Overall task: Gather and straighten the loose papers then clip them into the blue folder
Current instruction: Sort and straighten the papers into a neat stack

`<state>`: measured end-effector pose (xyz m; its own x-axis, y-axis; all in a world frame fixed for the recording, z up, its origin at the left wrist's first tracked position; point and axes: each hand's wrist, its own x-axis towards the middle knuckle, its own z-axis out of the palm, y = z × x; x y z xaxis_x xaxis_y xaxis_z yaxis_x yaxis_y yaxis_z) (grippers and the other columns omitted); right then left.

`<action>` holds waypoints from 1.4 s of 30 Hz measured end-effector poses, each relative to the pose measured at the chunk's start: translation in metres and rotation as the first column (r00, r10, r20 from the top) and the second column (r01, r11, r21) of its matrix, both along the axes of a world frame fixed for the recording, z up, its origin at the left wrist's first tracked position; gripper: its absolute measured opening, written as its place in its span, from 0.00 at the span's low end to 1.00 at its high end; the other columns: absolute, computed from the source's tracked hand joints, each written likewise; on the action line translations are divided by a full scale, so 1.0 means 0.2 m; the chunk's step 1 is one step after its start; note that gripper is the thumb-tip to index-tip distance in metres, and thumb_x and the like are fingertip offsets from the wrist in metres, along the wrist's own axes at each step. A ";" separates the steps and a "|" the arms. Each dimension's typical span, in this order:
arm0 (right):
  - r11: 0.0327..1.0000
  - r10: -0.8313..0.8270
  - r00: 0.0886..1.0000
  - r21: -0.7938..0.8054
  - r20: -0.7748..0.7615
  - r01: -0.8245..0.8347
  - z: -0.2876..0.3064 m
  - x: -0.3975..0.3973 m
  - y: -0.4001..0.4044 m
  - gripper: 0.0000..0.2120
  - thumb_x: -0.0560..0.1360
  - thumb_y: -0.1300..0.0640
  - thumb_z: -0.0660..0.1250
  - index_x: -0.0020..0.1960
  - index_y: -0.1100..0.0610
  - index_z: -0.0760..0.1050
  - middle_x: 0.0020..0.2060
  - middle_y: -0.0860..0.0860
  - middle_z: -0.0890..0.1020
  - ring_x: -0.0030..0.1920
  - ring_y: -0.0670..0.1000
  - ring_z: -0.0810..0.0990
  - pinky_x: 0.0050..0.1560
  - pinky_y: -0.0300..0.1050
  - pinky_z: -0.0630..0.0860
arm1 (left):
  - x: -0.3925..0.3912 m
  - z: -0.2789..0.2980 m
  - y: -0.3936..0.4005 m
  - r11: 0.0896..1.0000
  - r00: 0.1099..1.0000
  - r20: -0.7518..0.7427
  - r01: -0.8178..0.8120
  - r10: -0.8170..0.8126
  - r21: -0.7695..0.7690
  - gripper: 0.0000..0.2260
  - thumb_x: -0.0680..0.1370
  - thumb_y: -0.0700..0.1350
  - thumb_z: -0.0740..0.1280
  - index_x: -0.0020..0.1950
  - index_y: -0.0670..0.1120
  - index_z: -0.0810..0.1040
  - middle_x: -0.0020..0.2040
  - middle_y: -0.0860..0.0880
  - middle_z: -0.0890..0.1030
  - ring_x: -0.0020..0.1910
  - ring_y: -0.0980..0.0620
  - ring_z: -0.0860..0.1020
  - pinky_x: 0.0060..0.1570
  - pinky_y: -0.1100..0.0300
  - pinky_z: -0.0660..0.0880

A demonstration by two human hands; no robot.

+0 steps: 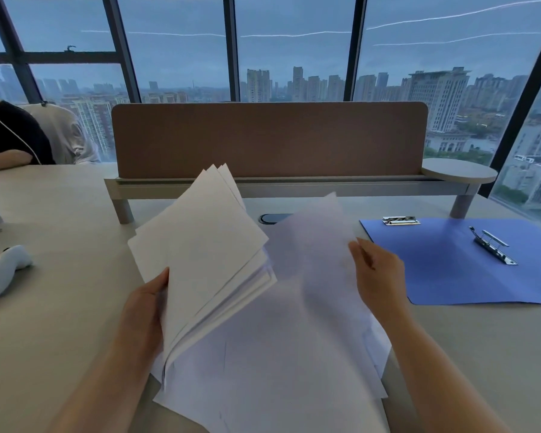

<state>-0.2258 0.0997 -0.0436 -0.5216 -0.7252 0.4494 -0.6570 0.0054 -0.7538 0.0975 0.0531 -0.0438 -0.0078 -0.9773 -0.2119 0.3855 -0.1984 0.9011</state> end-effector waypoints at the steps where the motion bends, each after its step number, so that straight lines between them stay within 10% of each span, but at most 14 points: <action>1: 1.000 -0.005 0.995 0.015 0.102 0.004 0.01 -0.01 0.00 0.21 0.82 0.53 0.61 0.32 0.55 0.65 0.24 0.47 0.64 0.28 0.47 0.59 0.32 0.45 0.58 | 0.00 0.00 0.00 1.000 1.000 0.006 0.003 -0.003 0.002 0.18 0.81 0.48 0.63 0.64 0.37 0.79 0.44 0.46 0.86 0.31 0.52 0.84 0.27 0.63 0.79; 15: 0.984 0.174 0.451 -0.142 0.876 -0.104 0.01 0.08 0.01 0.06 0.80 0.65 0.62 0.51 0.62 0.78 0.43 0.55 0.84 0.42 0.55 0.83 0.42 0.48 0.80 | -0.04 -0.04 -0.02 0.997 0.999 -0.051 0.015 -0.011 0.070 0.17 0.80 0.49 0.64 0.62 0.39 0.81 0.50 0.43 0.87 0.46 0.45 0.85 0.43 0.55 0.82; 18: 0.955 0.246 0.522 -0.111 0.817 -0.276 -0.01 0.18 0.03 0.09 0.79 0.68 0.62 0.54 0.61 0.79 0.45 0.57 0.85 0.43 0.57 0.84 0.39 0.48 0.82 | -0.06 -0.06 -0.04 0.994 0.996 -0.093 0.004 0.006 0.105 0.18 0.79 0.49 0.65 0.64 0.39 0.80 0.61 0.40 0.82 0.60 0.39 0.80 0.62 0.45 0.75; 23: 0.802 0.500 0.609 -0.064 0.616 -0.593 0.03 0.36 0.13 0.16 0.79 0.68 0.61 0.62 0.53 0.78 0.50 0.54 0.87 0.49 0.56 0.87 0.46 0.55 0.84 | -0.09 -0.06 -0.06 0.993 0.987 -0.159 0.008 0.011 0.121 0.14 0.80 0.47 0.64 0.61 0.41 0.81 0.56 0.41 0.85 0.49 0.44 0.85 0.46 0.48 0.83; 32: 0.591 0.672 0.617 0.204 0.410 -0.780 -0.02 0.37 0.14 0.27 0.69 0.61 0.78 0.65 0.52 0.74 0.57 0.48 0.84 0.59 0.46 0.83 0.63 0.50 0.79 | -0.09 -0.12 -0.10 0.985 0.988 -0.049 -0.143 0.148 0.092 0.17 0.78 0.38 0.67 0.67 0.39 0.76 0.64 0.40 0.80 0.62 0.38 0.78 0.64 0.40 0.72; 37: 0.879 0.320 0.832 0.186 0.454 -0.440 0.01 0.14 0.04 0.27 0.70 0.53 0.77 0.67 0.52 0.74 0.62 0.49 0.80 0.64 0.50 0.78 0.67 0.54 0.75 | -0.03 -0.15 -0.14 0.981 0.973 0.149 -0.187 0.179 0.043 0.22 0.74 0.32 0.71 0.67 0.42 0.75 0.61 0.39 0.81 0.57 0.36 0.80 0.57 0.38 0.76; 42: 0.931 0.022 0.706 0.242 0.708 -0.272 0.00 0.04 0.03 0.19 0.78 0.56 0.69 0.67 0.58 0.74 0.57 0.53 0.79 0.55 0.54 0.78 0.67 0.57 0.74 | -0.05 -0.13 -0.12 0.990 0.863 0.493 -0.050 0.109 -0.131 0.20 0.74 0.28 0.68 0.63 0.43 0.72 0.55 0.46 0.78 0.56 0.42 0.77 0.49 0.51 0.74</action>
